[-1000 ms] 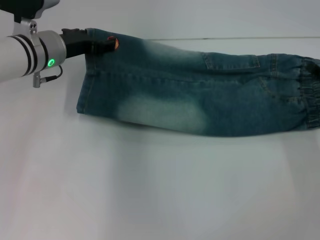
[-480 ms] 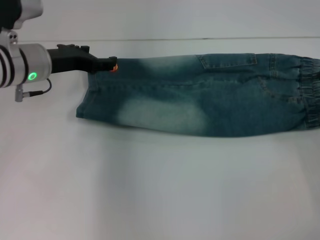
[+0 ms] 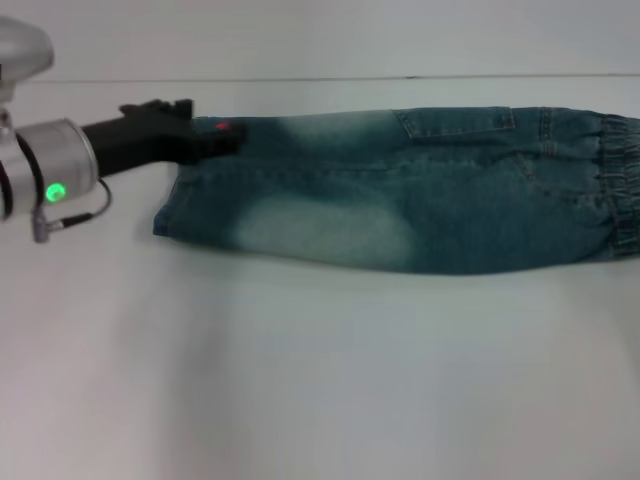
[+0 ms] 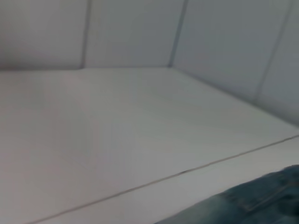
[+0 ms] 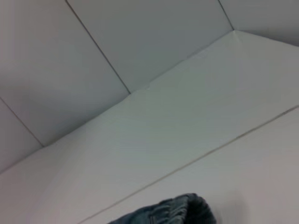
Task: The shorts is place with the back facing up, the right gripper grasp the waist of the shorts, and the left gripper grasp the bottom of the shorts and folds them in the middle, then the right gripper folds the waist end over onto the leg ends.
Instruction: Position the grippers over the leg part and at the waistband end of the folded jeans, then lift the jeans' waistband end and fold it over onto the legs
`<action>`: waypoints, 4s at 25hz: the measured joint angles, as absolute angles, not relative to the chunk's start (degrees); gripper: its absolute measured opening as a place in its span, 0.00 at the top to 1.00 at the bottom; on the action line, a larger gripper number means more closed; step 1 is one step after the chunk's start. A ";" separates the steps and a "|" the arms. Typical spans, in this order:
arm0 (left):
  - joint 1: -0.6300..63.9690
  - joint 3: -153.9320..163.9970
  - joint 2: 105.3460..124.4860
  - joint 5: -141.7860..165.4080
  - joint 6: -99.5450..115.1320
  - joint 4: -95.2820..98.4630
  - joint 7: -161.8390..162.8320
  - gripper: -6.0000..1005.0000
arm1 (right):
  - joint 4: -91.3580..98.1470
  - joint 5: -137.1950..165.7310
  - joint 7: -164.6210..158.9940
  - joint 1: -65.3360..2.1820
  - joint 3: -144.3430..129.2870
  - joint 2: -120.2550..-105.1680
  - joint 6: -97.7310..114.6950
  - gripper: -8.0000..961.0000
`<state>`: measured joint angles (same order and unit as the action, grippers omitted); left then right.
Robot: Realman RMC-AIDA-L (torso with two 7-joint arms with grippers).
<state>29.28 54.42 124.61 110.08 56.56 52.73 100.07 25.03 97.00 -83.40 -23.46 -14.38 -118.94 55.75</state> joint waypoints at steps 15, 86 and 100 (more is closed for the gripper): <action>29.94 57.88 124.50 101.77 57.06 45.21 91.41 0.11 | 24.47 101.08 -88.24 -27.64 -21.16 -118.09 48.51 0.01; 47.94 19.44 124.63 75.39 51.76 -16.15 1.58 0.88 | 38.65 95.02 -101.06 -25.46 -21.00 -118.66 94.69 0.90; 45.60 18.37 124.63 78.32 52.50 -16.53 1.53 0.97 | 38.60 96.97 -107.86 -45.81 -43.47 -116.66 73.84 0.90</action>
